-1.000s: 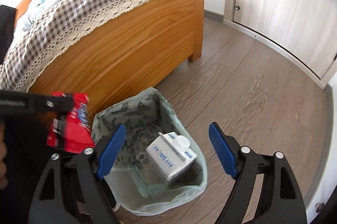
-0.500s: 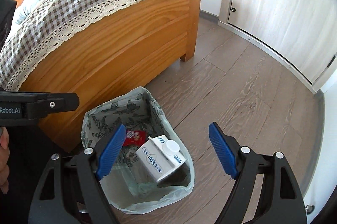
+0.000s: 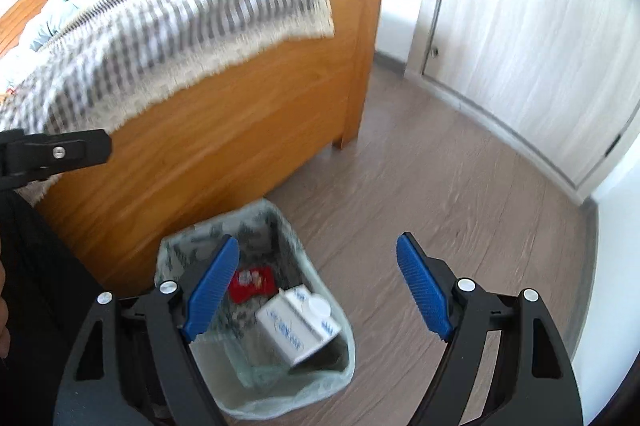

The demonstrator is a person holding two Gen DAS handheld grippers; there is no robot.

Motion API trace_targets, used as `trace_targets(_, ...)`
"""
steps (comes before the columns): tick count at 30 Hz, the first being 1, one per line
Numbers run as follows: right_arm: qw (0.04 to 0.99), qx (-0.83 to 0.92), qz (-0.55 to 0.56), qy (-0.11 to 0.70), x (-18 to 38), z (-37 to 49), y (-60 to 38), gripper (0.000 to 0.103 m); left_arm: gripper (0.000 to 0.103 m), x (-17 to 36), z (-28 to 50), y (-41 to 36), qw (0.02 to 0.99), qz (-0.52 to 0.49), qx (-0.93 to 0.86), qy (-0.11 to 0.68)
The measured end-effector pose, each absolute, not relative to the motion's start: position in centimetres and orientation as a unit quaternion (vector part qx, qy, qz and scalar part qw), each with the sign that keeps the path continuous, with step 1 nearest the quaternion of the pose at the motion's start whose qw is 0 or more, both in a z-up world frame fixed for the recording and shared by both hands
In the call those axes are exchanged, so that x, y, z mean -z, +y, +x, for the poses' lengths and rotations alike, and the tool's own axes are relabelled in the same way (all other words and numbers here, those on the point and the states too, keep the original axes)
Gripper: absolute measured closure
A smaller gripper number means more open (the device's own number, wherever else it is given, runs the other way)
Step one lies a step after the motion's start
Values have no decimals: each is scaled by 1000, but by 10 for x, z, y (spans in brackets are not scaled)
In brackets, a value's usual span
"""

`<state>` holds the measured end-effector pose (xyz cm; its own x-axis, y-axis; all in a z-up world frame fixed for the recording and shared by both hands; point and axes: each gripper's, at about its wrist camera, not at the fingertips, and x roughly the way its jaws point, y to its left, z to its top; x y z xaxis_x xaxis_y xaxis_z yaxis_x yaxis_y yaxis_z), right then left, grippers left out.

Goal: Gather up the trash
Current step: 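Move both tools back over the trash on the bed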

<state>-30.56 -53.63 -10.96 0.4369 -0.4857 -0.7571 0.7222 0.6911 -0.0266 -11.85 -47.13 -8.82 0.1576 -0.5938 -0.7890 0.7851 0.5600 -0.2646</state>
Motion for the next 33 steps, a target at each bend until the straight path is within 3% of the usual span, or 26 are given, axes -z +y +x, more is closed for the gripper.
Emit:
trace_targets(10,912,305,72,265,5,-227,-496,25,15,-16,-65,-356,847,29,409,338)
trace_targets(18,963,180,50,193,-34,-125,-421,20,10,-62,-6,-218,911,-18,309,272)
trace_targets(29,987,-8,46,157,-63,-5,-298,18,7,-83,73,-60,966,-2,127,226)
trace_targets(33,977,-74,48,194,-47,40,-255,18,7,-67,87,-27,968,18,97,232)
